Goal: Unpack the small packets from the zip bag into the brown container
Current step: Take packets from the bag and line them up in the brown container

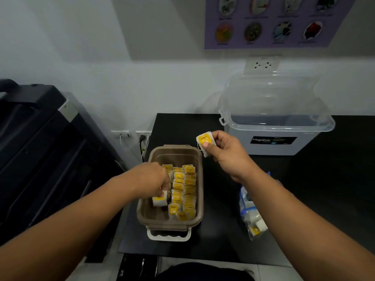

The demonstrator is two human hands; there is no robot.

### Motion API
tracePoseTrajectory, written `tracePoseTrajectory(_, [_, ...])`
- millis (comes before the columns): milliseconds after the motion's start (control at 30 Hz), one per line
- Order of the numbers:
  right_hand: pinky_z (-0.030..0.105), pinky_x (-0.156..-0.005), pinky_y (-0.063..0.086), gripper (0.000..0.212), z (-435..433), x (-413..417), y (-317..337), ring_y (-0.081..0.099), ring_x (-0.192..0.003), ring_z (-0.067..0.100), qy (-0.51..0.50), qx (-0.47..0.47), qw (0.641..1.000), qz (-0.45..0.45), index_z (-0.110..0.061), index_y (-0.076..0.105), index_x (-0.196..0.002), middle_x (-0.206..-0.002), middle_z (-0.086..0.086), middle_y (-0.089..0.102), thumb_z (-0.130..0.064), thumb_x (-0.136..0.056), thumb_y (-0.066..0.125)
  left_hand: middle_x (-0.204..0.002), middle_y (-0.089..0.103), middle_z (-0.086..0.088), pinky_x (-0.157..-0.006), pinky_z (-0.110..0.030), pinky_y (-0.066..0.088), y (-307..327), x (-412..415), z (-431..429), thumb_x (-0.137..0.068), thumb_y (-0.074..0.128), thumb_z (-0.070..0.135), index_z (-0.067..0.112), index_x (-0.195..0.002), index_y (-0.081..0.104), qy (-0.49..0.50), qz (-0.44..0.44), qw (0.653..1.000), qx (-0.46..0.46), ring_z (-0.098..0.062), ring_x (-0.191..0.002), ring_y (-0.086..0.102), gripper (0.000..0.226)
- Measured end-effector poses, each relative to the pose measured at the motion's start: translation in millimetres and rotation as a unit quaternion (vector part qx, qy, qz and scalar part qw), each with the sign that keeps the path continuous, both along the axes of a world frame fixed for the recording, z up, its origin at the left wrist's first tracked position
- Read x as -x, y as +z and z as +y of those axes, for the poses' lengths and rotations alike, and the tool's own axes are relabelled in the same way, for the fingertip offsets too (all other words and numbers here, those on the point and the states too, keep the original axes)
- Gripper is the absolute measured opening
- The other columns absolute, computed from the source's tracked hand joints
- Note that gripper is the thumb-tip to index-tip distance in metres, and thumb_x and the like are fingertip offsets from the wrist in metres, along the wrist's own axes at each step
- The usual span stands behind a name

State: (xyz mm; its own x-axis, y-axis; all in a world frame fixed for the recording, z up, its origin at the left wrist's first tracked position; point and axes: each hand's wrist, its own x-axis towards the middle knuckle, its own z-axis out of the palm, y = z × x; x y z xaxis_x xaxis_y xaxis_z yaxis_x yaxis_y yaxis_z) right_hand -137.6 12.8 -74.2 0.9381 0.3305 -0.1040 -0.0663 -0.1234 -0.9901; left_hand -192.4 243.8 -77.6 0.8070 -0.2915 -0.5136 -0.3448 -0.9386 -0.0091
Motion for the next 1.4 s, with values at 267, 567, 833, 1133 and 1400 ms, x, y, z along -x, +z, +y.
tracePoseTrajectory(267, [0.028,-0.067,0.054,0.012,12.7,17.6,-5.8,0.073,-0.086,0.011,-0.028,-0.035,0.999,0.022,-0.023,0.067,-0.107,-0.099,-0.001,0.079,-0.015,-0.101,0.062,-0.101,0.069,-0.007,-0.070,-0.036,0.047,-42.3,-9.7,-14.9,-0.092,0.061,0.017,0.015,-0.092,0.067,-0.134,-0.031,0.983,-0.117,-0.025,-0.086,0.064,0.007])
tracePoseTrajectory(567, [0.030,-0.084,0.059,0.008,10.3,34.3,-17.7,0.074,-0.096,0.013,-0.091,-0.005,0.995,0.028,-0.021,0.076,-0.096,-0.098,0.000,0.079,-0.020,-0.096,0.068,-0.106,0.069,-0.002,-0.092,-0.043,0.048,-63.7,-19.6,-18.9,-0.091,0.063,0.021,0.020,-0.106,0.066,-0.178,-0.098,0.962,-0.181,-0.024,-0.098,0.066,0.015])
tracePoseTrajectory(833, [0.042,-0.089,0.062,0.021,19.9,38.4,-23.6,0.075,-0.097,0.015,-0.045,0.047,0.998,0.026,-0.023,0.071,-0.103,-0.100,-0.001,0.077,-0.005,-0.092,0.072,-0.100,0.068,-0.002,-0.090,-0.041,0.046,-49.4,-19.4,-14.3,-0.093,0.063,0.023,0.022,-0.096,0.063,-0.152,-0.090,0.974,-0.142,-0.023,-0.095,0.064,0.003])
tracePoseTrajectory(1133, [0.023,-0.073,0.061,0.013,64.5,38.5,-13.4,0.073,-0.079,0.007,0.183,0.249,0.951,0.019,-0.023,0.075,-0.093,-0.090,-0.003,0.075,-0.012,-0.088,0.078,-0.097,0.061,0.004,-0.078,-0.035,0.051,-23.1,-10.1,42.6,-0.089,0.070,0.034,0.024,-0.105,0.070,0.086,-0.252,0.945,0.188,-0.018,-0.092,0.060,0.019])
tracePoseTrajectory(1400, [0.030,-0.076,0.055,0.009,126.4,34.0,-37.8,0.067,-0.086,0.013,0.318,0.428,0.846,0.014,-0.019,0.070,-0.101,-0.097,-0.001,0.070,-0.017,-0.092,0.073,-0.128,0.049,-0.001,-0.093,-0.038,0.052,-46.8,11.6,46.6,-0.089,0.073,0.030,0.025,-0.126,0.059,0.274,-0.217,0.888,0.297,-0.022,-0.109,0.059,0.040])
